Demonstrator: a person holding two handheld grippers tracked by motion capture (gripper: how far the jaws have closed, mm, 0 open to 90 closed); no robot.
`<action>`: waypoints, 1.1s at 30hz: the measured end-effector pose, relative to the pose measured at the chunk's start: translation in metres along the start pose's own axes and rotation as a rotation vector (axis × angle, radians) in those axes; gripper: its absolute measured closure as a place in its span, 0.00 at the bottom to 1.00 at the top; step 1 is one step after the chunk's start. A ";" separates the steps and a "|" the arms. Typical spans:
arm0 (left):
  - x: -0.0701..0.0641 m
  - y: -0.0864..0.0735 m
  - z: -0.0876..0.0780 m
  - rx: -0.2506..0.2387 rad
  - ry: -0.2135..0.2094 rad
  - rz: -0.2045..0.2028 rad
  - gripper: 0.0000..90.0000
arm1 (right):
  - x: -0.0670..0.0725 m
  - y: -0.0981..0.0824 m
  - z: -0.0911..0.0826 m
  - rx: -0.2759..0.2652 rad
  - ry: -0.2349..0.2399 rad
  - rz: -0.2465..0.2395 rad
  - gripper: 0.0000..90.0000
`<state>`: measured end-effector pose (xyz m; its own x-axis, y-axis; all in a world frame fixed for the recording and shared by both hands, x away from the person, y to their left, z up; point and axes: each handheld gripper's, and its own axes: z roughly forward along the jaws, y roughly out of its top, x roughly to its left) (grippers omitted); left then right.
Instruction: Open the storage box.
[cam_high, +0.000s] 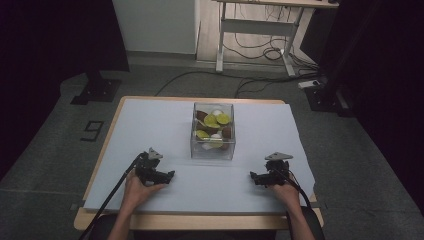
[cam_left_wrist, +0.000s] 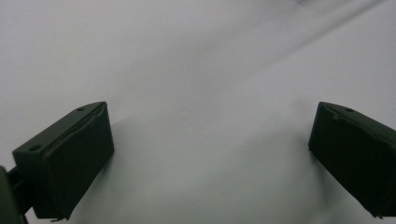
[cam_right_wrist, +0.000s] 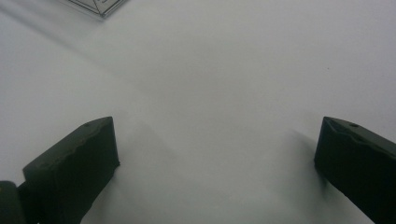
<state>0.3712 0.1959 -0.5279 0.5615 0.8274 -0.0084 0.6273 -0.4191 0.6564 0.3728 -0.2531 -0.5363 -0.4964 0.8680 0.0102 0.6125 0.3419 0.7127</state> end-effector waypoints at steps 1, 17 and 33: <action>0.000 0.000 0.000 0.002 0.000 0.000 0.00 | 0.000 0.000 0.000 -0.001 0.000 0.001 0.00; 0.000 0.000 0.000 0.004 0.002 -0.004 0.00 | 0.000 0.000 0.000 0.003 -0.002 0.001 0.00; -0.001 0.004 -0.003 -0.009 -0.071 -0.008 0.04 | 0.002 0.004 -0.004 0.033 0.037 -0.033 0.05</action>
<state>0.3716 0.1946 -0.5236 0.5939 0.8017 -0.0669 0.6269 -0.4090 0.6631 0.3721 -0.2514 -0.5308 -0.5383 0.8427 0.0133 0.6152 0.3821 0.6895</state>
